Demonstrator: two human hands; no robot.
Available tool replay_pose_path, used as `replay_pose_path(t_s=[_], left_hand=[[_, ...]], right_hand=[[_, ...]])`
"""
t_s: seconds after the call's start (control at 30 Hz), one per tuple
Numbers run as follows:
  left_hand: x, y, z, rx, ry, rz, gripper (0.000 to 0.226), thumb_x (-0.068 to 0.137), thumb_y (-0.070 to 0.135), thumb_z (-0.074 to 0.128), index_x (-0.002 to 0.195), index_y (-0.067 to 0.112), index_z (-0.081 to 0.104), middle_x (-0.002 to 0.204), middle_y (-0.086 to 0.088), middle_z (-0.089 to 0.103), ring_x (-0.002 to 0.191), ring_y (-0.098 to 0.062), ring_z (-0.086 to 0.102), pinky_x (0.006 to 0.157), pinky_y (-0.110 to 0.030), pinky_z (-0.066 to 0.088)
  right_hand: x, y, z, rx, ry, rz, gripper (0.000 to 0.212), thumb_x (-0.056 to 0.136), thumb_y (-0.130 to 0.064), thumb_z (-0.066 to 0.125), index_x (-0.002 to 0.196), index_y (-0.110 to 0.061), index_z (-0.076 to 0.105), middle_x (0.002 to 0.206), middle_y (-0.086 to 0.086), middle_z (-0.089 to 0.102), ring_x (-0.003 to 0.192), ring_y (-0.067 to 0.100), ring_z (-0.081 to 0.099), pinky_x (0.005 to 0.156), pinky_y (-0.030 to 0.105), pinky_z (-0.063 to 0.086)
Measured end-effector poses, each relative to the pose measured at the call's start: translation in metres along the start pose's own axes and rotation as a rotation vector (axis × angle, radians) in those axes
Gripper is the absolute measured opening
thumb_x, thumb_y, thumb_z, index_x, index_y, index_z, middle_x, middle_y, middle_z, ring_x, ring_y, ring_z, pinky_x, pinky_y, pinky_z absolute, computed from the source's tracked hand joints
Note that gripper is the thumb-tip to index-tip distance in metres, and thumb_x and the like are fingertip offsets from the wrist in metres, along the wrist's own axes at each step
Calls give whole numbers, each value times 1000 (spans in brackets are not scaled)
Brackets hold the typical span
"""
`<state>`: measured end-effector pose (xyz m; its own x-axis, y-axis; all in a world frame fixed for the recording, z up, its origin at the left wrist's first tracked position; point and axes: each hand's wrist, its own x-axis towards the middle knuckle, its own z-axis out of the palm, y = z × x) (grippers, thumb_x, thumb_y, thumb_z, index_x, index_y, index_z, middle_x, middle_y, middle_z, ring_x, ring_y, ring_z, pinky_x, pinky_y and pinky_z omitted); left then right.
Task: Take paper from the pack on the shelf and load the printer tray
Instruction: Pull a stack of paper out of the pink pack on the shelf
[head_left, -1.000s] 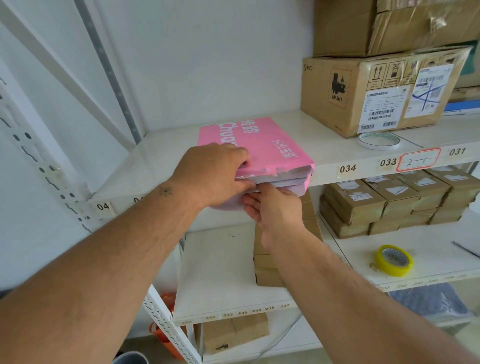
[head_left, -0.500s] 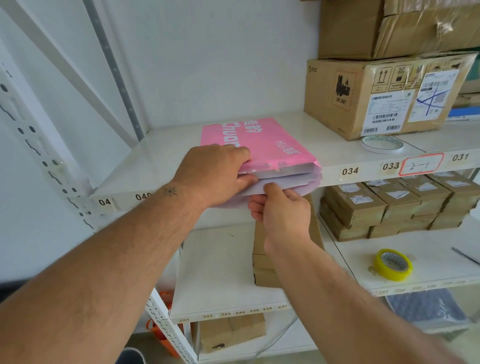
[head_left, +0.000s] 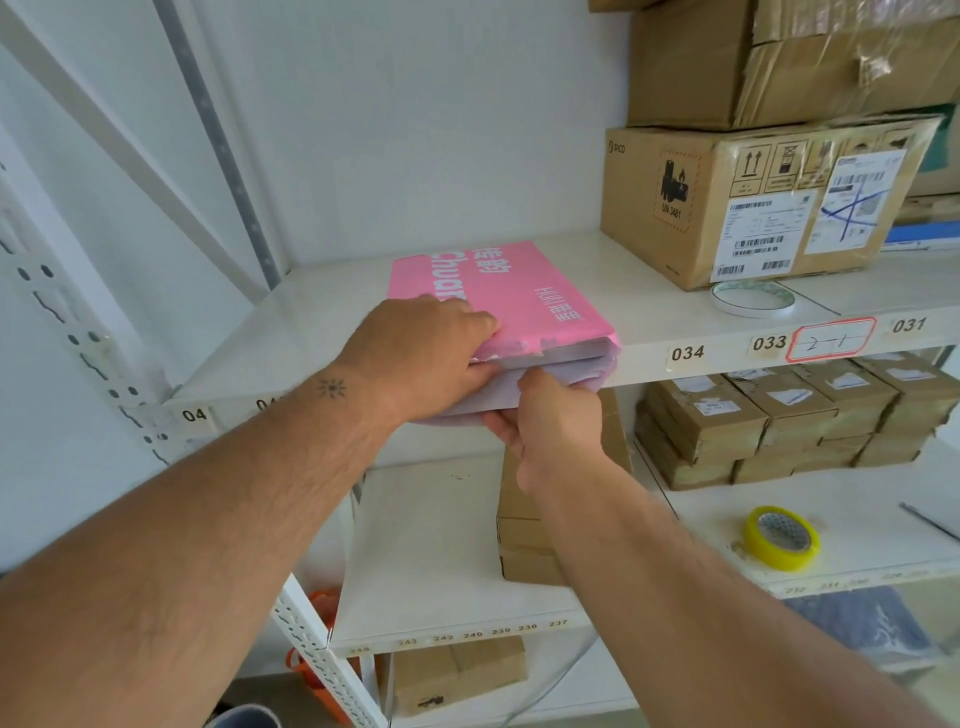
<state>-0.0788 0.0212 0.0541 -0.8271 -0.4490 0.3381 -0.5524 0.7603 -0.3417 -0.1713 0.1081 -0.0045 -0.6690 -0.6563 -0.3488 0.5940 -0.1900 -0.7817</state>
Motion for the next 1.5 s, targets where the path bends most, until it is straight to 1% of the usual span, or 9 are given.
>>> replay_pose_path(t_s=[0.13, 0.27, 0.4, 0.5, 0.63, 0.9, 1.1, 1.3, 1.5], left_hand=[[3, 1, -2, -39, -19, -32, 45, 97, 60, 48, 128, 30, 63, 113, 4, 69, 101, -24, 66, 75, -37, 52], [10, -1, -6, -112, -71, -103, 41, 95, 57, 56, 127, 33, 63, 112, 5, 69, 98, -23, 66, 81, -39, 55], [13, -1, -9, -139, -100, -144, 40, 95, 53, 58, 129, 33, 63, 117, 5, 69, 101, -23, 65, 84, -40, 55], [13, 0, -9, -138, -98, -158, 41, 95, 53, 59, 130, 33, 63, 122, 4, 68, 106, -24, 65, 88, -41, 55], [16, -2, -8, -160, -122, -171, 46, 93, 55, 63, 134, 34, 61, 127, 3, 67, 112, -25, 65, 92, -40, 53], [13, -7, 1, -184, -131, -158, 56, 94, 53, 64, 146, 35, 54, 142, 2, 59, 125, -27, 61, 100, -41, 50], [7, -9, 1, -237, -109, -165, 54, 96, 48, 64, 147, 36, 54, 145, 5, 61, 130, -25, 59, 104, -37, 48], [7, -7, 0, -230, -105, -181, 51, 98, 47, 62, 147, 36, 55, 146, 4, 62, 130, -26, 59, 104, -37, 48], [8, -9, -3, -254, -120, -193, 53, 97, 51, 62, 148, 38, 54, 148, 3, 61, 131, -26, 58, 105, -37, 48]], right_hand=[[8, -3, 4, 20, -1, 45, 19, 88, -2, 68, 100, -16, 68, 105, 16, 78, 95, 29, 78, 65, 38, 67], [13, -3, 6, 18, -20, -4, 25, 90, 0, 65, 113, -11, 70, 102, 14, 76, 96, 30, 76, 50, 26, 61], [13, -1, 3, -99, -19, -105, 8, 92, -3, 66, 96, -10, 64, 86, 11, 70, 82, 30, 75, 76, 51, 66], [-3, -5, -3, -131, -25, -121, 6, 95, -7, 62, 93, -13, 64, 83, 6, 72, 74, 23, 76, 74, 43, 67], [-45, -8, -24, -203, -43, -157, 14, 98, -14, 65, 90, -3, 67, 53, -7, 71, 49, 11, 72, 77, 45, 65], [-70, -6, -37, 36, -41, 34, 6, 94, -15, 71, 99, -19, 70, 88, 6, 78, 72, 23, 74, 60, 33, 65], [-65, -4, -31, 32, 29, -59, 16, 97, -11, 69, 92, -25, 65, 105, 4, 75, 92, 24, 75, 59, 32, 65], [-77, 6, -32, 8, 113, -119, 13, 96, -11, 68, 85, -18, 69, 93, 3, 78, 72, 21, 76, 74, 41, 67], [-96, 2, -32, -41, 120, -181, 11, 95, -9, 67, 85, -10, 71, 76, 4, 76, 48, 12, 69, 57, 29, 62]])
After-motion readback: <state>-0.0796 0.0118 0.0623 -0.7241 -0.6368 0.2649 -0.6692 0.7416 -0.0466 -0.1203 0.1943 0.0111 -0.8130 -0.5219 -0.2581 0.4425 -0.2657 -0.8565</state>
